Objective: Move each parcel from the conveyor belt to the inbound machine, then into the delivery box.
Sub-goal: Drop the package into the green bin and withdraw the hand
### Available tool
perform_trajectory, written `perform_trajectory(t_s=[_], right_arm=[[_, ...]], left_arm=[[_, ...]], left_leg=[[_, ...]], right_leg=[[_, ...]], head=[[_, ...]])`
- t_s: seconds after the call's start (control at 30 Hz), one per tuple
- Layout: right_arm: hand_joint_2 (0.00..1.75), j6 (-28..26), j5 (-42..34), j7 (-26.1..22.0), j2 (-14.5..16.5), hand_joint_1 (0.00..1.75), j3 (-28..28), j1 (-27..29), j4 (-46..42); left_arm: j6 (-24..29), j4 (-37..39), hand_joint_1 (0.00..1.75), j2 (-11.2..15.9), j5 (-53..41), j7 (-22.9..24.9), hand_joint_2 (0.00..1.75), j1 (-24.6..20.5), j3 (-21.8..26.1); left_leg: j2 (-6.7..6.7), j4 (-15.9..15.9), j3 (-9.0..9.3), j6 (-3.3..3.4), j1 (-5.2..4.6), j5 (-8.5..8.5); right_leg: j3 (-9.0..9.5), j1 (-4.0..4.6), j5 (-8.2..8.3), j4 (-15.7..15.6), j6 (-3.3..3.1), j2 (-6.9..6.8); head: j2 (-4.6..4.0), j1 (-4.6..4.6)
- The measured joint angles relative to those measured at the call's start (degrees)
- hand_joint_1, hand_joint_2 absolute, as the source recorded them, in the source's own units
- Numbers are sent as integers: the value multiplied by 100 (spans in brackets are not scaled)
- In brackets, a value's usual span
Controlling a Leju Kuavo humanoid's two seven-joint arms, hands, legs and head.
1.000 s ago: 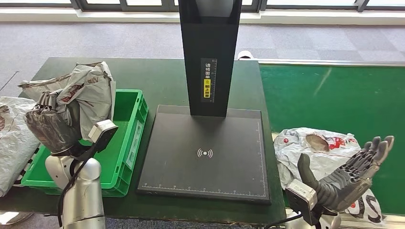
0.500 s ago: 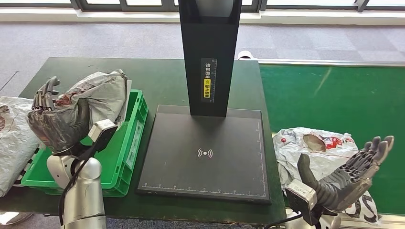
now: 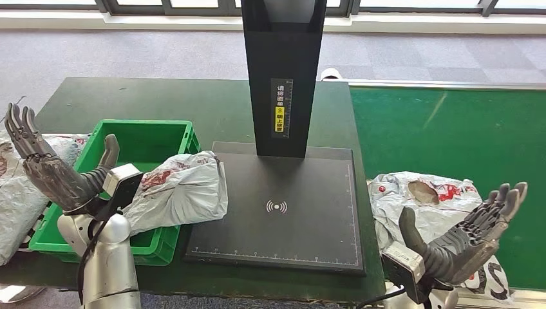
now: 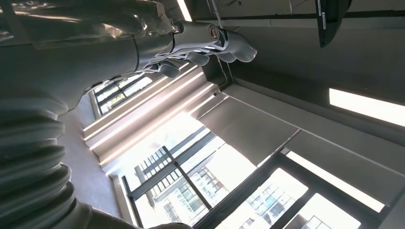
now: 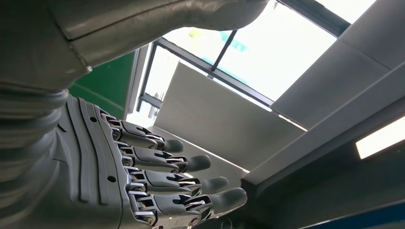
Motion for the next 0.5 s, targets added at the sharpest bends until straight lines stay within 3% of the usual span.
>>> perform_trajectory(t_s=[0.5], right_arm=[[175, 15, 143, 0, 0, 0, 16, -14, 131]], left_arm=[[0, -2, 0, -5, 303, -88, 175, 8, 119]], left_leg=[[-1, 0, 2, 0, 0, 0]], right_leg=[[-2, 0, 0, 0, 0, 0]], head=[[0, 0]])
